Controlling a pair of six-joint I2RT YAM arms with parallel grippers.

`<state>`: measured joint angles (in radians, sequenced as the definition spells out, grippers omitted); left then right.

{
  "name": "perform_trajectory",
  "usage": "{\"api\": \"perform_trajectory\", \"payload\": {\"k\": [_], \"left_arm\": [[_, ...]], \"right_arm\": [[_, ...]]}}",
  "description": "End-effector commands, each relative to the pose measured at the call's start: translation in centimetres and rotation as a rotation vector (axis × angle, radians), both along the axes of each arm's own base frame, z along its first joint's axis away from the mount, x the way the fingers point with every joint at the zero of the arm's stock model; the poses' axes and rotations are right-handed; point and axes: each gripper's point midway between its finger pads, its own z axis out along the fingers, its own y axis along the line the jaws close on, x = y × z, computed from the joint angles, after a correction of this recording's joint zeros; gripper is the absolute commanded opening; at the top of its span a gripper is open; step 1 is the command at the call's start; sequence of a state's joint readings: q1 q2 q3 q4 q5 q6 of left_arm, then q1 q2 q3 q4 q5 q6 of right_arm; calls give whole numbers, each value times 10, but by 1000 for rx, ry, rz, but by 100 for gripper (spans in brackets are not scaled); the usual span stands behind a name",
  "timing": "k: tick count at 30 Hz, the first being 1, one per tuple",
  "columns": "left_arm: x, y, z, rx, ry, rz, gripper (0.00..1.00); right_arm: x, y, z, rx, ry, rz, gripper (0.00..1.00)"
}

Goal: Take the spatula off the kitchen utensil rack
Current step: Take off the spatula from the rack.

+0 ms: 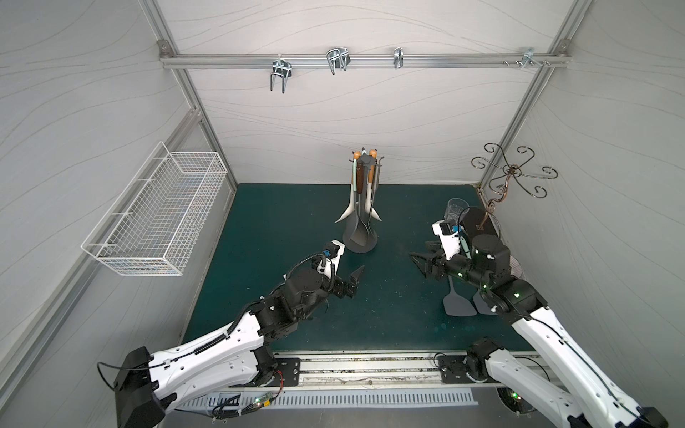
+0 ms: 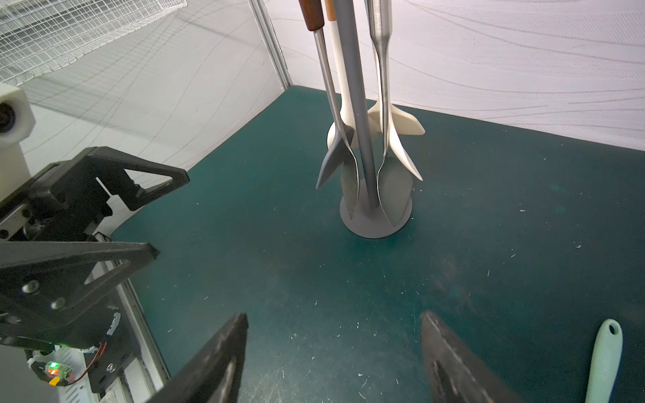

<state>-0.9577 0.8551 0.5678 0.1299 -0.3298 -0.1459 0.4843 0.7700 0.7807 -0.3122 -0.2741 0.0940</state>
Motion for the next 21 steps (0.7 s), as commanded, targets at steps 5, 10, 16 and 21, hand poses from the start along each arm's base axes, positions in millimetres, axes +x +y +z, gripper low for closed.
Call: {"api": "perform_trajectory", "payload": {"k": [5, 10, 16, 21], "left_arm": [[11, -6, 12, -26, 20, 46, 100], [19, -16, -1, -19, 79, 39, 100], [39, -14, -24, -76, 204, 35, 100], [59, 3, -30, -126, 244, 81, 100]], "right_arm": [[12, 15, 6, 60, -45, 36, 80], [24, 26, 4, 83, -56, 70, 80], [49, 32, 11, 167, -68, 113, 75], [76, 38, 18, 196, -89, 135, 73]]}}
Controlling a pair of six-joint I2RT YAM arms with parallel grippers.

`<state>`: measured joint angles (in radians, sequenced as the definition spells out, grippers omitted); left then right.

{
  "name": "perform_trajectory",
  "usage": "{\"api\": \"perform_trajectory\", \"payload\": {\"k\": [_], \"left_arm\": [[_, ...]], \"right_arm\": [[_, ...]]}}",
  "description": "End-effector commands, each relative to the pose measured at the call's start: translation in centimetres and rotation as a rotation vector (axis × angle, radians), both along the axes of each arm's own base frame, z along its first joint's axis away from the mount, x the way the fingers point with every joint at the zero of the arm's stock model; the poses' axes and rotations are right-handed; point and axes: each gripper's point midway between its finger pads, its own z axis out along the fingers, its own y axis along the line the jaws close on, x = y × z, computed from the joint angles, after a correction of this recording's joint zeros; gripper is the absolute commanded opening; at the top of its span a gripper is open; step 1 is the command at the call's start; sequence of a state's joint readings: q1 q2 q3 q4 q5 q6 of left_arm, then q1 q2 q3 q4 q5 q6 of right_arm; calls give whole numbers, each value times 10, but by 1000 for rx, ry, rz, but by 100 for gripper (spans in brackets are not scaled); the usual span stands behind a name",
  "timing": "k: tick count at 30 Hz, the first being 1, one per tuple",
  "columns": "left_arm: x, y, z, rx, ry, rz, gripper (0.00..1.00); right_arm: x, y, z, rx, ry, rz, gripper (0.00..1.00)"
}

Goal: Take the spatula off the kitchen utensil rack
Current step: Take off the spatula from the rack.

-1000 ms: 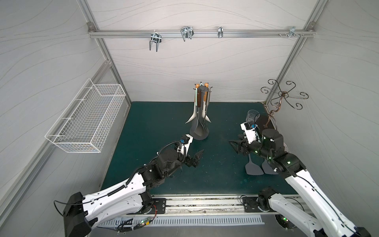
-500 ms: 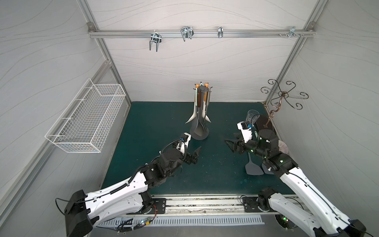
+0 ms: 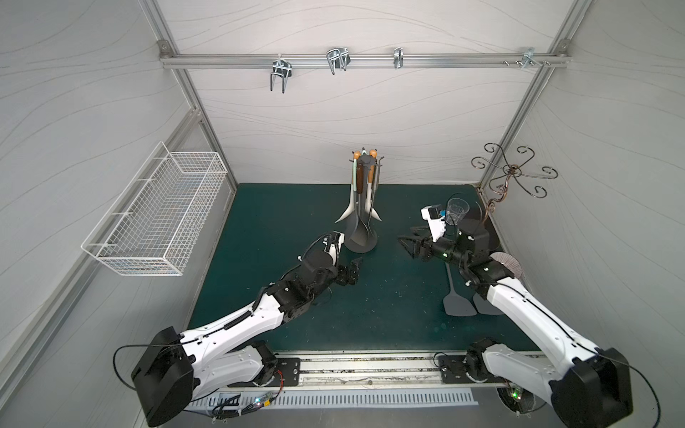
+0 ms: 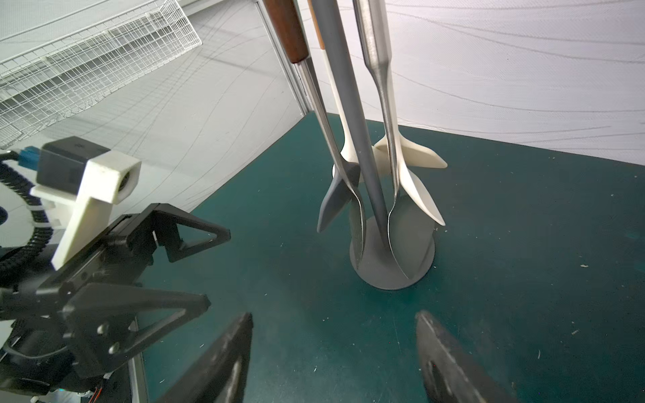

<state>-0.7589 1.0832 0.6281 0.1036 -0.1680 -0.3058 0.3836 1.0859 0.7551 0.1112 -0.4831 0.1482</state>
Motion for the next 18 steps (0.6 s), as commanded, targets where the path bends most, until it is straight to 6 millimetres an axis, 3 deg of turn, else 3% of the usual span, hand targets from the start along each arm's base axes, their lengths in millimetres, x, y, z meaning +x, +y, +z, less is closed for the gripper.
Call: {"api": "perform_trajectory", "payload": {"k": [1, 7, 18], "left_arm": [[13, -1, 25, -113, -14, 10, 100], [30, 16, 44, -135, -49, 66, 100], [72, 14, 76, -110, -144, 30, 100]], "right_arm": [[14, 9, 32, 75, -89, 55, 73], [44, 18, 42, 114, -125, 107, 72], [96, 35, 40, 199, -154, 217, 69]]}}
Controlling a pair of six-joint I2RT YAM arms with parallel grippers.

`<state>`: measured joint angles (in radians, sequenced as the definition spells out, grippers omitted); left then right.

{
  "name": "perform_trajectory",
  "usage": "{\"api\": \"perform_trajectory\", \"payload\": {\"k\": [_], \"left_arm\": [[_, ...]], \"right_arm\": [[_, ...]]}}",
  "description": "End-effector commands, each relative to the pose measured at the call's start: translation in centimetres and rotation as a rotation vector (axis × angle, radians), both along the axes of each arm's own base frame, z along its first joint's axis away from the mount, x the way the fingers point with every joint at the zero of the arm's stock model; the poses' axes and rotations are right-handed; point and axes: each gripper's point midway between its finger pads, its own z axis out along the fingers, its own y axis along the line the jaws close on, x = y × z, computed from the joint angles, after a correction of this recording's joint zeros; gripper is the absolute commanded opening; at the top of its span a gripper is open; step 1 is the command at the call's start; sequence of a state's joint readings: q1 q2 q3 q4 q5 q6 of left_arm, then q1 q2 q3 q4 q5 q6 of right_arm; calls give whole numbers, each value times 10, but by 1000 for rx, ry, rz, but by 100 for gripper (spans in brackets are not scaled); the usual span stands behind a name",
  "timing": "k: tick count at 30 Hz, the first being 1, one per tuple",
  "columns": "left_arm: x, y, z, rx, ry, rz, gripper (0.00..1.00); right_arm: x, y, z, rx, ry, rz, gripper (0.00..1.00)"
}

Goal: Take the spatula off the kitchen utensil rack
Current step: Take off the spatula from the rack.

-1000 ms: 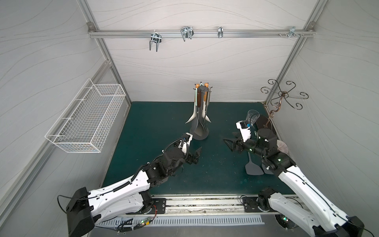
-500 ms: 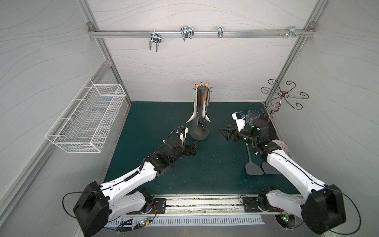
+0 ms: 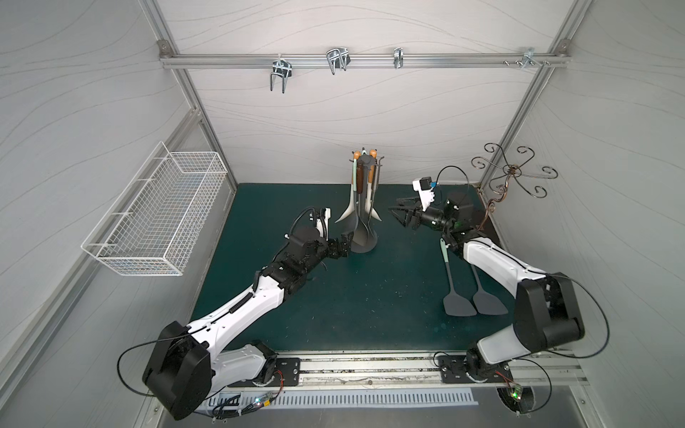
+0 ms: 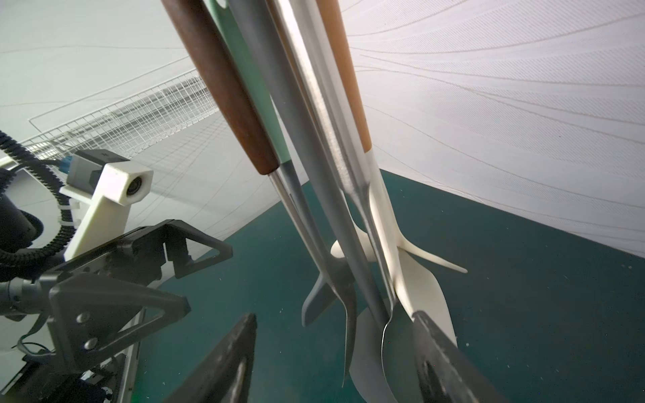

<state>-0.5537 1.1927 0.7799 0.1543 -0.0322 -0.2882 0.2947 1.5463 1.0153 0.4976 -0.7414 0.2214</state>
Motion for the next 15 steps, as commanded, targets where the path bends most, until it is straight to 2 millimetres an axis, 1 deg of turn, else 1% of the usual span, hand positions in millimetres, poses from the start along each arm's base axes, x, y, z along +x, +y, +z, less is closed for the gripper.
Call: {"api": "perform_trajectory", "payload": {"k": [1, 4, 10, 13, 15], "left_arm": [[12, -9, 35, -24, -102, -43, 100], [16, -12, 36, -31, -111, -60, 100], [21, -17, 19, -16, -77, -73, 100], [23, -17, 15, -9, -72, -72, 100], [23, -18, 17, -13, -78, -75, 100]], "right_arm": [[7, 7, 15, 54, -67, 75, 67], [17, 13, 11, 72, -80, 119, 65], [34, 27, 11, 129, -86, 208, 58], [40, 34, 13, 151, -92, 237, 57], [43, 40, 13, 154, -93, 254, 57]]}}
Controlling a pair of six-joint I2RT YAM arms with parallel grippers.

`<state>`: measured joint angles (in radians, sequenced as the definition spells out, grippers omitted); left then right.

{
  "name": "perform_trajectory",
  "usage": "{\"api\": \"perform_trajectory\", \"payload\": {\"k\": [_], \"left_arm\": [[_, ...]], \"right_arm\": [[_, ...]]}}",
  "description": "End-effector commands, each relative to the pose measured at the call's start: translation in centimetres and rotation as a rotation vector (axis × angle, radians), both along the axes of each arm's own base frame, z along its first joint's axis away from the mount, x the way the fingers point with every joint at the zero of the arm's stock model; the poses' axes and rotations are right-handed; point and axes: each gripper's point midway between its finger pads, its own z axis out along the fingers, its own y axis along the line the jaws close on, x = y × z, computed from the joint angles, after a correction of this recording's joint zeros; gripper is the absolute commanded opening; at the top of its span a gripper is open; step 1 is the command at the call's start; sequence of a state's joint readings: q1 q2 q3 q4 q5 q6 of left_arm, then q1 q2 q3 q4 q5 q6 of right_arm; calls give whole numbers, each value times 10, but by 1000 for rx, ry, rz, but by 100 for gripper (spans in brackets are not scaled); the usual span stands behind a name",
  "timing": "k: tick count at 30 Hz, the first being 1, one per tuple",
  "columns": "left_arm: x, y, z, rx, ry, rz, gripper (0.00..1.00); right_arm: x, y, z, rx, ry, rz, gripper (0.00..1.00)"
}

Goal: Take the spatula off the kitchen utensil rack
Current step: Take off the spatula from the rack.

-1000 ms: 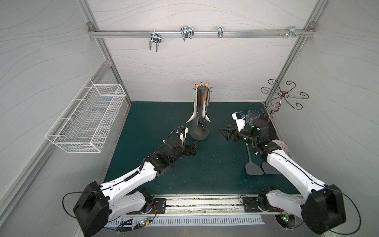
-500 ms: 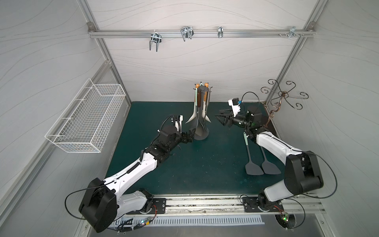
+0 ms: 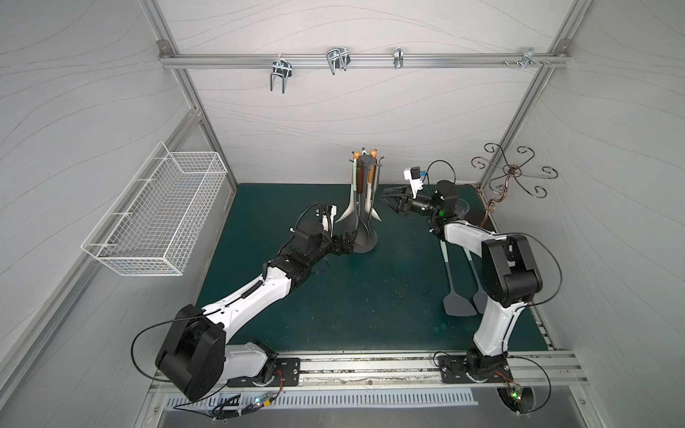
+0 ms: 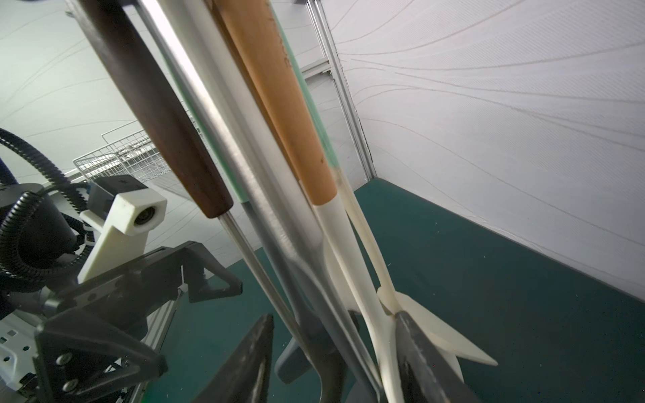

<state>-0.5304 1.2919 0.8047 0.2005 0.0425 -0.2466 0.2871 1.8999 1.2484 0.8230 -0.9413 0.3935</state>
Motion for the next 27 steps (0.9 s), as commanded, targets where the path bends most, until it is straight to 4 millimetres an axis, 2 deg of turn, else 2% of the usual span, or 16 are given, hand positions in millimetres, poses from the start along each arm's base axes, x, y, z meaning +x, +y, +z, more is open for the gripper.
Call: {"api": "perform_trajectory", "payload": {"k": [1, 8, 13, 27], "left_arm": [[9, -6, 34, -43, -94, -16, 100], [9, -5, 37, -44, -100, -17, 100], [8, -5, 34, -41, -98, -14, 100], [4, -1, 36, -46, -105, -11, 100]], "right_arm": [[-5, 11, 19, 38, -62, 68, 57], [-1, 29, 16, 37, -58, 103, 55], [-6, 37, 20, 40, -64, 133, 51], [-13, 41, 20, 24, -64, 113, 27]]}}
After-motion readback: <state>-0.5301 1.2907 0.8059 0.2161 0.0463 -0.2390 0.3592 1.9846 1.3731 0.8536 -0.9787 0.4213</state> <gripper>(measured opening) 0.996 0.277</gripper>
